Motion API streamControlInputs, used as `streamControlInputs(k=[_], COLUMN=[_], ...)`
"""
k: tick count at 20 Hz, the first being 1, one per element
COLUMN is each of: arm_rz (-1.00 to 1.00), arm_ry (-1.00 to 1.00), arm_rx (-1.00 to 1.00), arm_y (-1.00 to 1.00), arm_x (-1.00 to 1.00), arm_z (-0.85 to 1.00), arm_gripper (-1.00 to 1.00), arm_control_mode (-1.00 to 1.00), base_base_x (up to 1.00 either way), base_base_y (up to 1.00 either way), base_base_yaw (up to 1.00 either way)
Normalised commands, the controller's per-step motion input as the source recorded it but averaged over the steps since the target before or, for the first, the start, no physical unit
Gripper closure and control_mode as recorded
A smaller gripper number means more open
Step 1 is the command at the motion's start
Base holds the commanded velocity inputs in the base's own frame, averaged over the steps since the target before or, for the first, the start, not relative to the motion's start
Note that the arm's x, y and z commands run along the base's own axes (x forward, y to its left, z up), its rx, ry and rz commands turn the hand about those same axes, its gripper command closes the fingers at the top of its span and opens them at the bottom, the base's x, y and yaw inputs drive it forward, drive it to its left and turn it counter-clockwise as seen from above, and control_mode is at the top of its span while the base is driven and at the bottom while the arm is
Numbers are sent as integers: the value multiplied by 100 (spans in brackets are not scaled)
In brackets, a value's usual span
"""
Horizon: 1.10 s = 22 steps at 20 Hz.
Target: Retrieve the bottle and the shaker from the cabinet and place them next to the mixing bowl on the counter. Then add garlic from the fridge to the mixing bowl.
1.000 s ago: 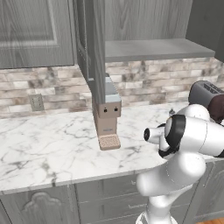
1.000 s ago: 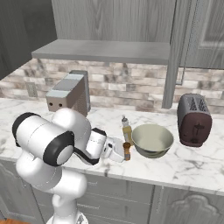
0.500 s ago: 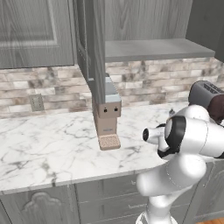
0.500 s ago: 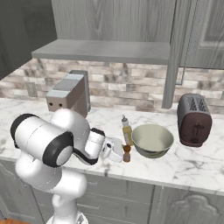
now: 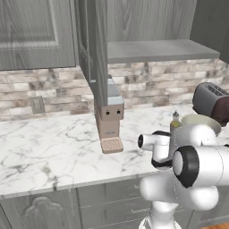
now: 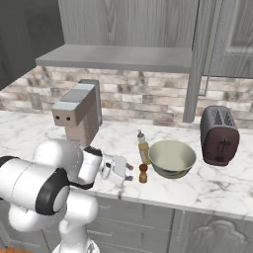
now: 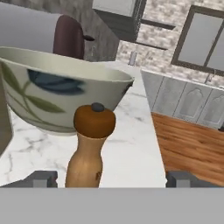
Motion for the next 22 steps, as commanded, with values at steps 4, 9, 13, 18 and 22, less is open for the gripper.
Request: streamControlInputs(k=[4, 9, 13, 18, 22], arm_rz=[0, -2, -3, 3, 28], arm_ry=[2, 22, 33, 30, 9], arm_rx=[7, 22, 34, 36, 26], arm_y=[6, -3, -6, 0, 2], arm_x=[0, 15, 48, 0, -79], arm_z=[100, 100, 94, 66, 4], arm_gripper=[-100, -100, -100, -100, -100], arm_control_mode=[-100, -100, -100, -100, -100], base_base_x=[0, 0, 0, 0, 0], base_base_y=[0, 0, 0, 0, 0], base_base_yaw=[0, 0, 0, 0, 0])
